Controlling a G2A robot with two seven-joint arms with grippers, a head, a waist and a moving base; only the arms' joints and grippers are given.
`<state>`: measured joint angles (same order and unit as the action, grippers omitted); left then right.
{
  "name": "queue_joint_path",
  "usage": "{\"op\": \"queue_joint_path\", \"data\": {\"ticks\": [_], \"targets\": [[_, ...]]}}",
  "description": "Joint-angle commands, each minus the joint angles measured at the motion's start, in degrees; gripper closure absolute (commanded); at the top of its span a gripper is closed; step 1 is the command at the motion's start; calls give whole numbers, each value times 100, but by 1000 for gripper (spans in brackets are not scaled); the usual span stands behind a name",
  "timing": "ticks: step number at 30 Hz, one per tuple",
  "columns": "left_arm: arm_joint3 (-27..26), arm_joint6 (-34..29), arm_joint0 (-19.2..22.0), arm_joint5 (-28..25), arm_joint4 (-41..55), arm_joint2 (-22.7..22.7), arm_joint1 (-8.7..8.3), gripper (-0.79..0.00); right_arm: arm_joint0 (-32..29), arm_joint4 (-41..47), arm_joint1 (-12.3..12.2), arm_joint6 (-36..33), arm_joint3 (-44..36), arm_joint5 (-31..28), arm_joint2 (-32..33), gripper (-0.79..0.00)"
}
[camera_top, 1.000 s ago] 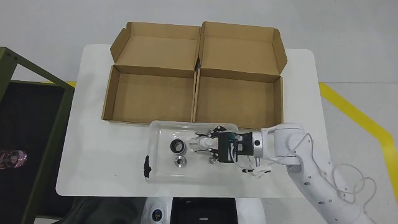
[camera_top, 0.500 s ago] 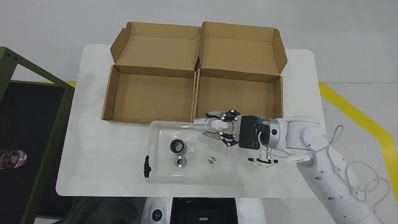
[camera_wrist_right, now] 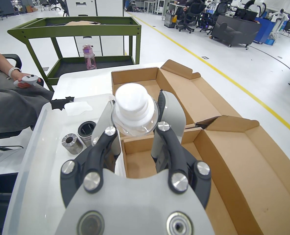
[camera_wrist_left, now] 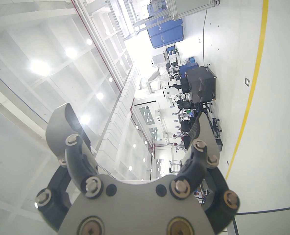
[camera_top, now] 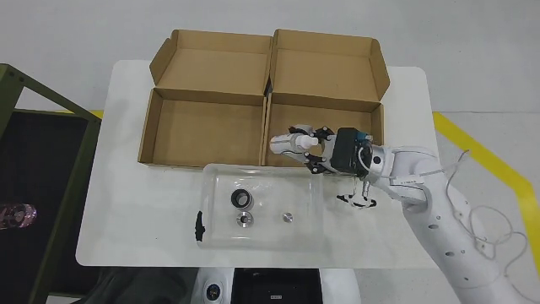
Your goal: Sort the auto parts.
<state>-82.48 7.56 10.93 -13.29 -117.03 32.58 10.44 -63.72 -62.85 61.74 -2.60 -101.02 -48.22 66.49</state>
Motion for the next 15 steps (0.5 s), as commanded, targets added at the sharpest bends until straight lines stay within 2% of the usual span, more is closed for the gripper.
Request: {"op": "queue_joint_path", "data": {"ticks": [1, 15], "targets": [[0, 0, 0, 0, 0, 0, 0, -785, 135, 67, 19, -107, 160, 104, -50, 0], [0, 0, 0, 0, 0, 0, 0, -785, 1255, 263, 263, -755, 1541, 715, -756, 0]]}}
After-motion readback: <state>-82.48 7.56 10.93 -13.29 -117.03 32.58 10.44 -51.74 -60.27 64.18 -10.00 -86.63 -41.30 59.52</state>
